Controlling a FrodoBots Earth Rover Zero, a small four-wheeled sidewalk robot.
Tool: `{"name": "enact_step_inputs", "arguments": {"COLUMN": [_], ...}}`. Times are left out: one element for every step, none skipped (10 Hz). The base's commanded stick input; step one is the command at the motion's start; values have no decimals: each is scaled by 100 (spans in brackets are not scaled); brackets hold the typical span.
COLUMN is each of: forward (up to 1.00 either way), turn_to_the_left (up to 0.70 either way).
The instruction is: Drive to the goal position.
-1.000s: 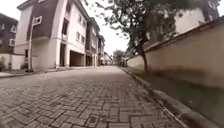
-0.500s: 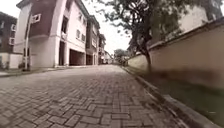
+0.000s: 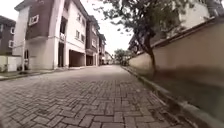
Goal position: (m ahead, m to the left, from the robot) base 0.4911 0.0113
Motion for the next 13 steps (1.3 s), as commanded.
{"name": "enact_step_inputs", "arguments": {"forward": [70, 70, 70, 70, 70, 70, 70, 70, 70, 70, 70, 70, 70], "turn_to_the_left": [0, 0, 0, 0, 0, 0, 0, 0, 0, 0, 0, 0, 0]}}
